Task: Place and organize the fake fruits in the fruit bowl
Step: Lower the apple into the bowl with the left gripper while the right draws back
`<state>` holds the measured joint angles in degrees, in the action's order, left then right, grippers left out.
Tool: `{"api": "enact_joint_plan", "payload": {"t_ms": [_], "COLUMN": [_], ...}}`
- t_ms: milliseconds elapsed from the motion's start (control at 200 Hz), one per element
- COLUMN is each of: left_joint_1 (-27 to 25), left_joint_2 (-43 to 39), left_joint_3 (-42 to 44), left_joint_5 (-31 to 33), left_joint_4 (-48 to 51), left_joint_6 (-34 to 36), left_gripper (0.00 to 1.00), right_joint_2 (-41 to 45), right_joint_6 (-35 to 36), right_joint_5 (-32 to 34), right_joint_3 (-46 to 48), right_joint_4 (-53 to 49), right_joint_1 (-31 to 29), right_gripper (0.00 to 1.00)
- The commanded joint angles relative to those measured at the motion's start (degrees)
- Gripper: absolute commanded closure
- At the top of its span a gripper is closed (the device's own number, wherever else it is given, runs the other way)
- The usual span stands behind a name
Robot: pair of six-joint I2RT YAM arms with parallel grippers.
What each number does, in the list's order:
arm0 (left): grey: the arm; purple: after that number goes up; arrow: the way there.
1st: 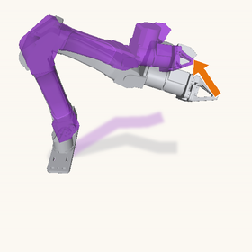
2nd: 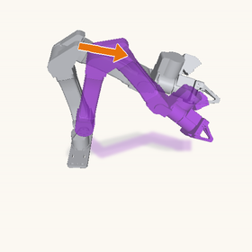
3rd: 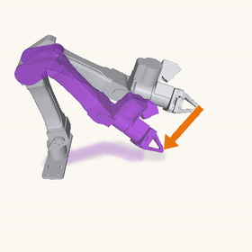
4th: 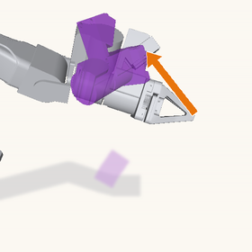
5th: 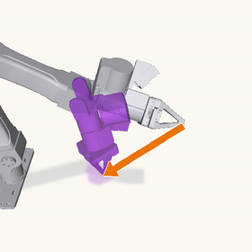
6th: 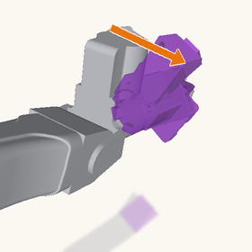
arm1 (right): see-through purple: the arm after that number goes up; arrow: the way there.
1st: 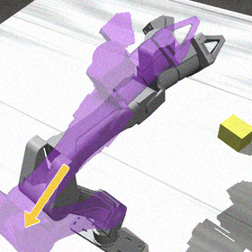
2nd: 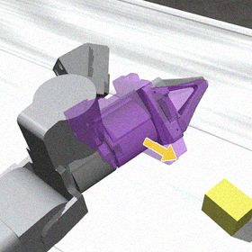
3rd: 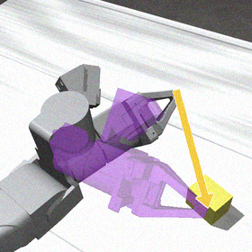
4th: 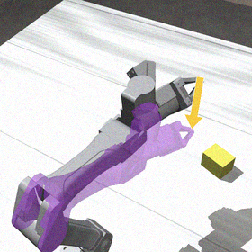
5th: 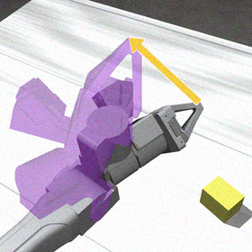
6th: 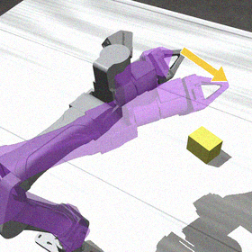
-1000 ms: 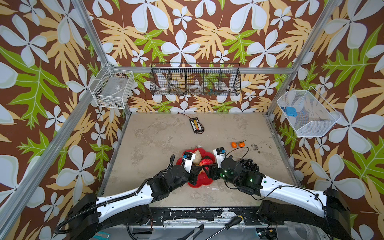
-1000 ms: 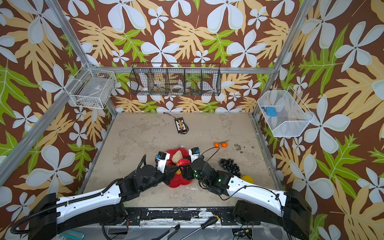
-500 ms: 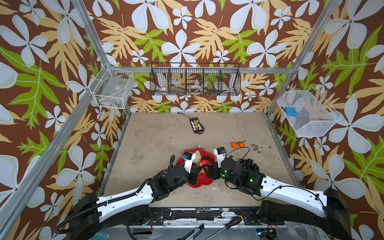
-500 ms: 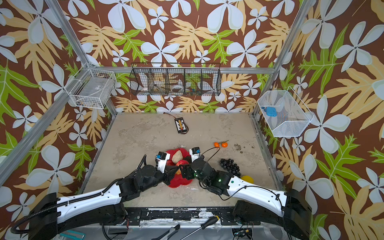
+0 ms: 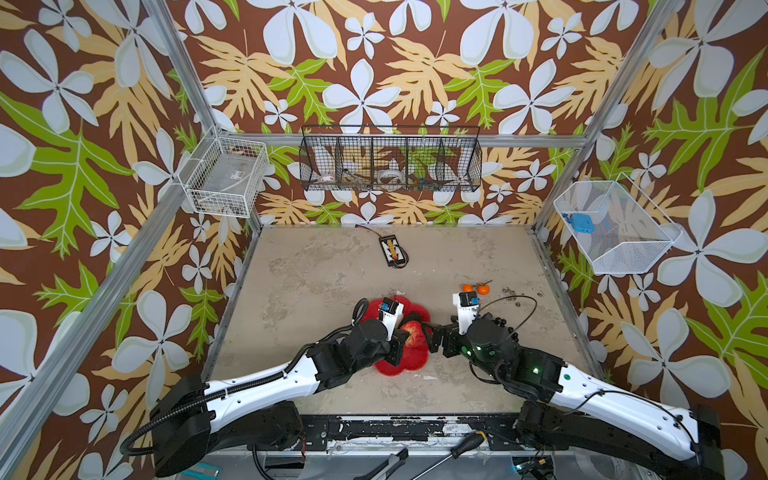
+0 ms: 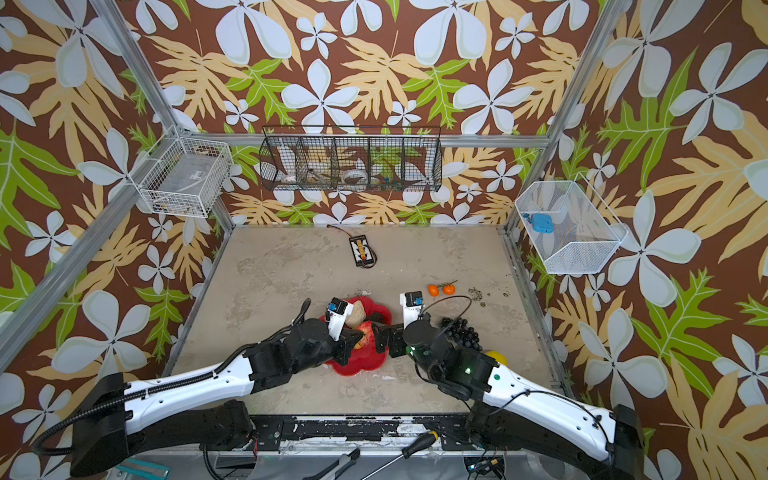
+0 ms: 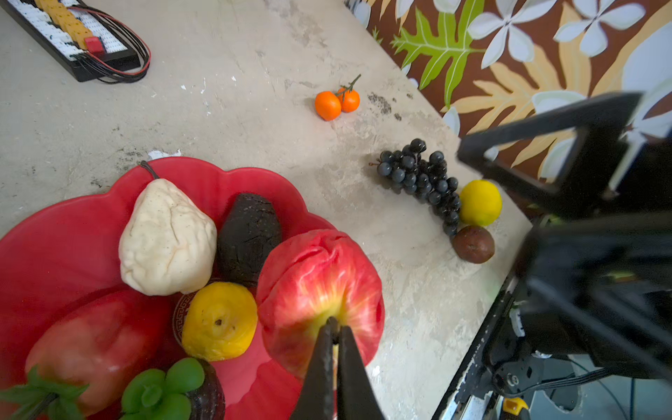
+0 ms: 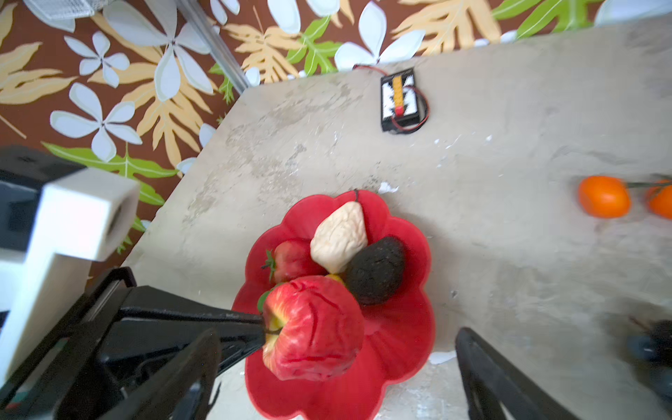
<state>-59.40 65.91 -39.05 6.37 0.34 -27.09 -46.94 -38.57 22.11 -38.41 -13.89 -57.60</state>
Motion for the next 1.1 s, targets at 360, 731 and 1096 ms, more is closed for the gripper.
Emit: {"api": "enact_joint_plan", "payload": {"t_ms": [360,731,1096], "left_joint_1": [-1.0,-1.0,-1.1], "left_joint_2": [12.0,21.1,26.2], "left_joint_3": [-13.2,-18.6,-21.9], "left_joint_5": [2.0,2.3,6.7], "left_joint_4": [20.6,21.9,21.8], "left_joint_6": [3.6,3.5,3.7], "left_gripper": [1.0,1.0,1.0], "right_joint_2": [14.7,15.9,16.2], "right_joint_6": [-1.7,-1.9,-1.5], "right_joint_5": [9.0,8.3,8.5], "right_joint_3": [9.5,10.5,10.8], "right_joint_4": [-5.2,-5.8,-6.0], "right_joint_1": [0.1,0.1,0.0], "right_gripper": [0.0,0.0,0.0]}}
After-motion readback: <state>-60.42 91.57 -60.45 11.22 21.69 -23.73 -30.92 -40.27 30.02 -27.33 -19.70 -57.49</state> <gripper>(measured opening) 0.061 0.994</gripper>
